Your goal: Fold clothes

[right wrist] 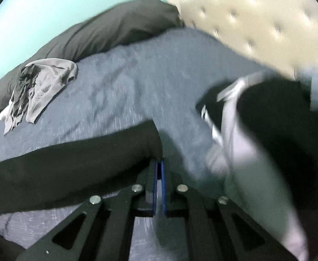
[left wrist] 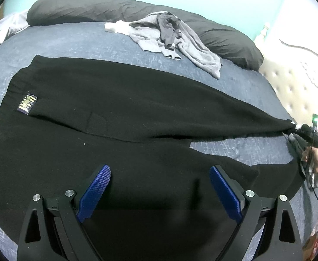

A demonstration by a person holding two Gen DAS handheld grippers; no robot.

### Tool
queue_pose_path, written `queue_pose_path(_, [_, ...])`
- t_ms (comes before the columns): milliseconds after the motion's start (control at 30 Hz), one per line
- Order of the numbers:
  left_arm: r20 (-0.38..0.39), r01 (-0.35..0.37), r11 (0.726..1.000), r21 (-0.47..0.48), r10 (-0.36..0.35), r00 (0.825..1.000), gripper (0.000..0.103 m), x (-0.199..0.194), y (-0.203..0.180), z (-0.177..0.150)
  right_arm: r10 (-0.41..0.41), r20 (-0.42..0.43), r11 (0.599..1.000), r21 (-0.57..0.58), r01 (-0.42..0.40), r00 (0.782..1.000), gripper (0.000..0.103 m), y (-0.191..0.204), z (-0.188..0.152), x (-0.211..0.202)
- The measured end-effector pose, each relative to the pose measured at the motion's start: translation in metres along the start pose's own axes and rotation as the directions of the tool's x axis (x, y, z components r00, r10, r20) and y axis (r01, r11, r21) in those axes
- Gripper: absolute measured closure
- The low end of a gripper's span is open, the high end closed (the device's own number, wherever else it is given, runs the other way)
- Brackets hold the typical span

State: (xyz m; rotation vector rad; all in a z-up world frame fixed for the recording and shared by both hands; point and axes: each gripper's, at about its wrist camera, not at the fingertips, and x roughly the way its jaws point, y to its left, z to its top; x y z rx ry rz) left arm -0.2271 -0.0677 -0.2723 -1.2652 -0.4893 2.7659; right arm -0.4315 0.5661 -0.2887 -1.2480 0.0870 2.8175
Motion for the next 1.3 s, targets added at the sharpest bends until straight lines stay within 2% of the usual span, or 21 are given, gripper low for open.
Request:
queue_pose_path(133, [0.002,-0.001,1.0,-0.004,0.001,1.0,0.008,-0.001,0.0,-0.001,-0.006,-0.063,1.0,-0.003,0.006,0.998,0.1,-0.002,-0.007,0.014])
queue_pose_path(200, [0.001,0.001,1.0,-0.004,-0.001,1.0,0.008,-0.001,0.0,0.0,0.003,-0.11,1.0,0.031,0.001,0.994,0.1,-0.008,-0.014,0.022])
queue_pose_path(400, [0.002,0.007,1.0,-0.008,-0.007,1.0,0.008,-0.002,0.0,0.0,0.008,-0.173,0.999,0.043,-0.001,0.985,0.099,-0.012,-0.025,0.025])
queue_pose_path(500, [0.005,0.011,1.0,-0.009,-0.011,1.0,0.008,-0.003,-0.002,0.0,0.011,-0.198,0.997,0.078,0.005,0.98,0.089,-0.014,-0.025,0.02])
queue_pose_path(533, [0.006,0.012,1.0,-0.007,-0.012,1.0,0.008,-0.003,-0.002,0.0,0.001,-0.204,0.997,0.081,0.016,0.979,0.082,-0.014,-0.025,0.016])
queue_pose_path(733, [0.007,0.013,1.0,-0.007,-0.013,1.0,0.008,-0.004,-0.003,0.0,0.107,-0.188,0.966,0.251,-0.057,0.976,0.081,-0.014,-0.02,0.014])
queue_pose_path(800, [0.007,0.014,1.0,-0.006,-0.014,1.0,0.008,-0.004,-0.003,0.001,0.142,-0.178,0.948,0.307,-0.082,0.974,0.077,-0.014,-0.018,0.013])
queue_pose_path(900, [0.008,0.015,1.0,-0.007,-0.015,1.0,0.008,-0.004,-0.003,0.001,0.194,-0.159,0.913,0.389,-0.12,0.968,0.064,-0.014,-0.015,0.012])
queue_pose_path(933, [0.008,0.014,1.0,-0.008,-0.014,1.0,0.008,-0.004,-0.002,0.001,0.211,-0.151,0.9,0.415,-0.132,0.966,0.054,-0.014,-0.014,0.012])
queue_pose_path(967, [0.007,0.014,1.0,-0.009,-0.014,1.0,0.008,-0.004,-0.002,0.001,0.228,-0.144,0.886,0.442,-0.144,0.963,0.049,-0.014,-0.013,0.012])
queue_pose_path(1200, [0.012,0.01,1.0,-0.011,-0.01,1.0,0.008,-0.006,-0.001,0.002,0.224,-0.157,0.798,0.595,-0.089,0.962,0.051,-0.025,-0.017,0.031])
queue_pose_path(1267, [0.013,0.01,1.0,-0.014,-0.01,1.0,0.008,-0.006,0.0,0.002,0.206,-0.167,0.785,0.616,-0.061,0.964,0.075,-0.029,-0.021,0.033])
queue_pose_path(1300, [0.014,0.01,1.0,-0.014,-0.01,1.0,0.008,-0.006,0.0,0.002,0.196,-0.173,0.779,0.625,-0.046,0.965,0.079,-0.031,-0.022,0.034])
